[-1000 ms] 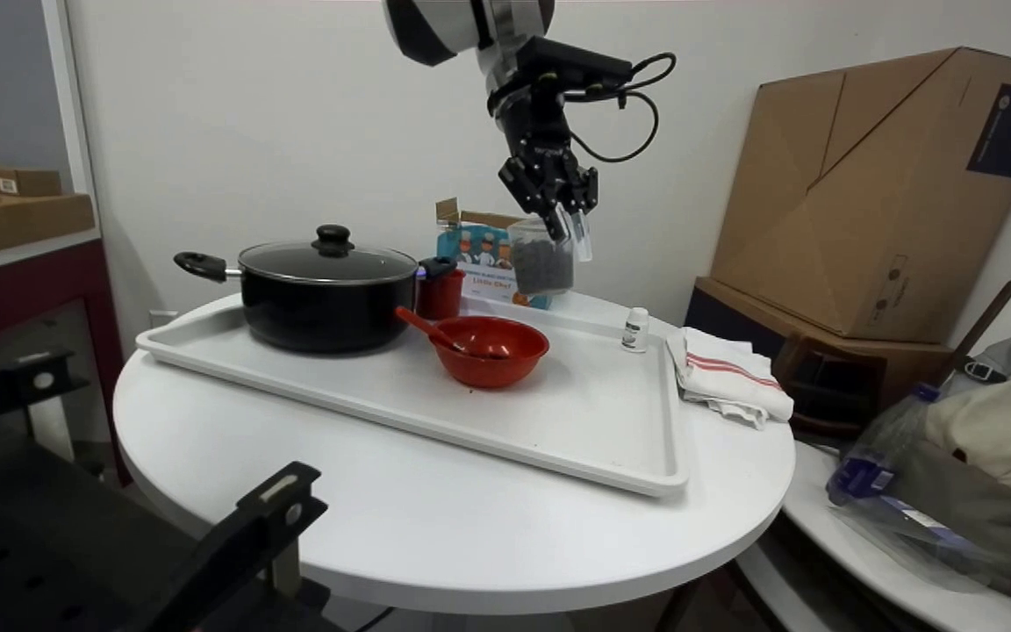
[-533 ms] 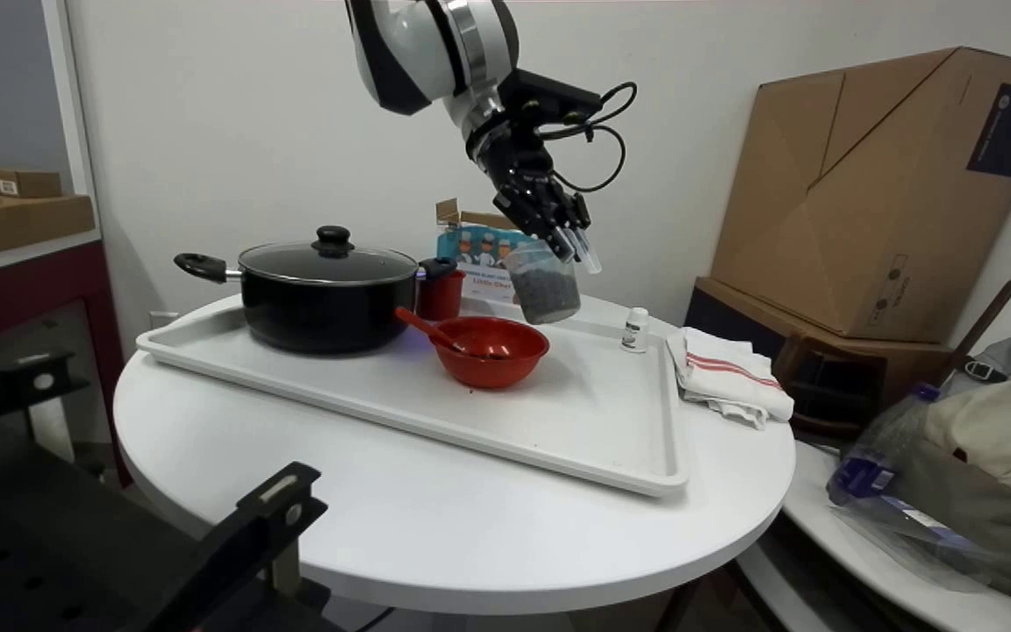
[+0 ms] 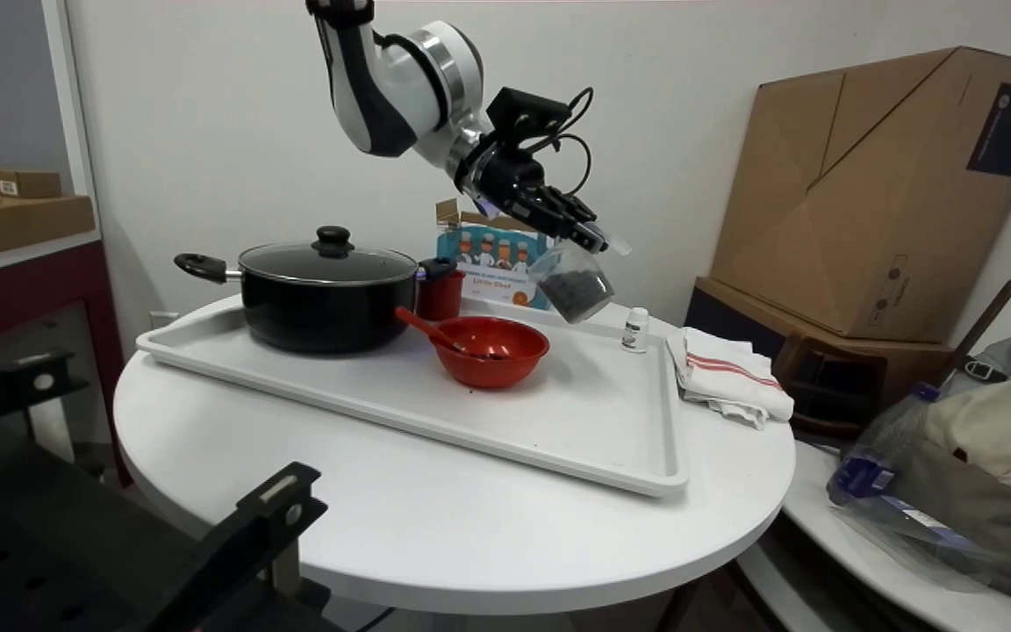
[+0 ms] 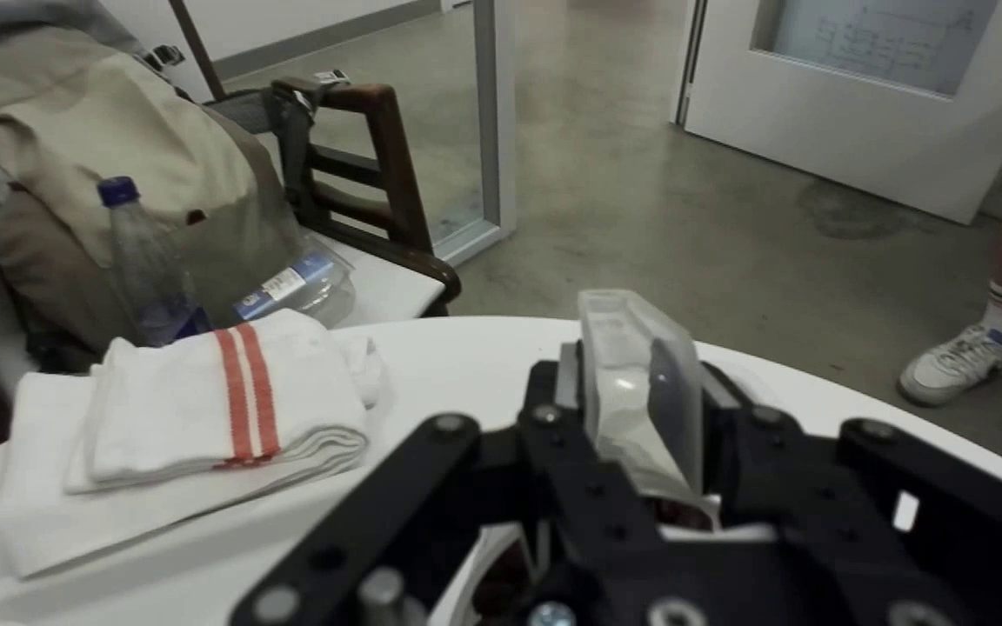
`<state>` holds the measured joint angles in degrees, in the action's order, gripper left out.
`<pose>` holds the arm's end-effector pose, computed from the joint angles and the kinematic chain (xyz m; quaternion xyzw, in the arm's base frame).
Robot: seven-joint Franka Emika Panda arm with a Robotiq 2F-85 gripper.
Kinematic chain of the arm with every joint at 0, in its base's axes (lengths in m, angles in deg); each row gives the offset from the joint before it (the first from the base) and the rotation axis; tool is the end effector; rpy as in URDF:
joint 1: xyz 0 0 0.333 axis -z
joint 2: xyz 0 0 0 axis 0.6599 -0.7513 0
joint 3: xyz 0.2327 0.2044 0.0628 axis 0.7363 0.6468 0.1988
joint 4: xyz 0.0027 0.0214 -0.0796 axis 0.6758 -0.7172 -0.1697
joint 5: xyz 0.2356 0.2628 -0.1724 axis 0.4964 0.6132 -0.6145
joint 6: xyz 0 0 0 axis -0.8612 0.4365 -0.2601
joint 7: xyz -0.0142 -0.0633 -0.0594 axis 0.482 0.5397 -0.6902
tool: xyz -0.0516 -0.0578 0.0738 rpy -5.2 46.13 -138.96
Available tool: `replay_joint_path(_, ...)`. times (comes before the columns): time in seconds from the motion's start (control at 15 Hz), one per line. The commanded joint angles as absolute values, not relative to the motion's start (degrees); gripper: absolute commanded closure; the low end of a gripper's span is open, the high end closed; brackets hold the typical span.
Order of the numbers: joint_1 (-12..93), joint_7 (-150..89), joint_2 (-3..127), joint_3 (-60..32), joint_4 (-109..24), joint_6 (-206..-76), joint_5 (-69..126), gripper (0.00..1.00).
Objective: Pour some of the things in the jug into the red bowl
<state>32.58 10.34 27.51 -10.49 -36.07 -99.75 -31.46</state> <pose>0.6556 0.0041 0.1414 0.6444 0.5078 -0.4231 0.3844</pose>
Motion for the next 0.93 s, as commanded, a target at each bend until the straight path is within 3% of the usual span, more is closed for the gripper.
replay_joint_path(0.0, 31.3, 7.9, 27.2, -9.6, -37.5, -99.7, -37.8, 0.9)
replay_joint_path(0.87, 30.7, 7.7, 28.7, -6.3, -46.4, -100.3, -48.9, 0.9)
